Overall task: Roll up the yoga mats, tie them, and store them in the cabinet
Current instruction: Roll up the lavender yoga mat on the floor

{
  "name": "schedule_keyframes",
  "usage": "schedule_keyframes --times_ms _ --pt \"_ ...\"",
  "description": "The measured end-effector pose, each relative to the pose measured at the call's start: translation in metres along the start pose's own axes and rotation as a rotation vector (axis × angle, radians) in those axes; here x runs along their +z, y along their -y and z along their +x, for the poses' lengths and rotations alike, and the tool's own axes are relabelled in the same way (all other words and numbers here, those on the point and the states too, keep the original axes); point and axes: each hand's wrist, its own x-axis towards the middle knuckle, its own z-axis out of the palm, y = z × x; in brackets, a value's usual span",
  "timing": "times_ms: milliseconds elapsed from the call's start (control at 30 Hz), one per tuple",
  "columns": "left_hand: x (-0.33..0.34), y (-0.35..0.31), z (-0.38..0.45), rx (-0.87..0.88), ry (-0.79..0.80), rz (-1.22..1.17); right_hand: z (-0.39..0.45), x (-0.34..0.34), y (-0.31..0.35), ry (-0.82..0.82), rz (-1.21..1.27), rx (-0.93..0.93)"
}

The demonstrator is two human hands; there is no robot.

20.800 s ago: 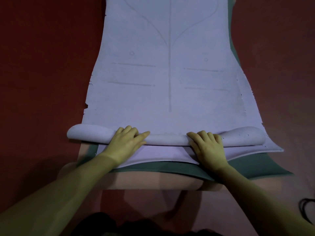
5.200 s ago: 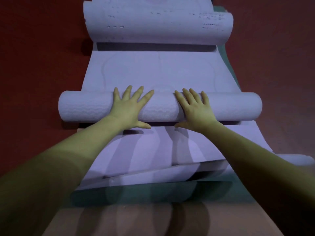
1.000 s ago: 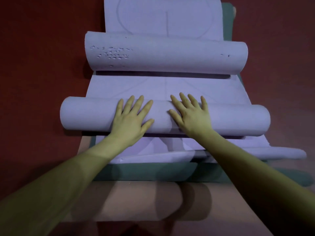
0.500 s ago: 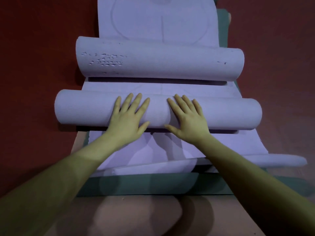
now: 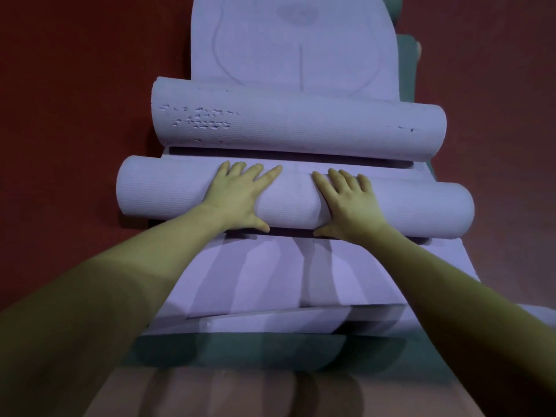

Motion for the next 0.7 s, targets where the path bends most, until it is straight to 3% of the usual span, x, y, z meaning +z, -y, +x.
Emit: schedule_keyframes --times_ms 200,367,700 --pt "0.003 -0.010 -0.021 0.047 -0.066 0.058 -0.023 0.002 0.006 -0.098 0.086 -0.004" --pt "0.019 -0.017 -0.050 0.121 -0.278 0.008 -0.058 -0.002 0.020 -0.104 0.088 0.008" --pt "0.015 -0.034 -0.102 0.179 -0.181 -0.069 -0.107 -0.025 0.041 0.002 0.149 -0.026"
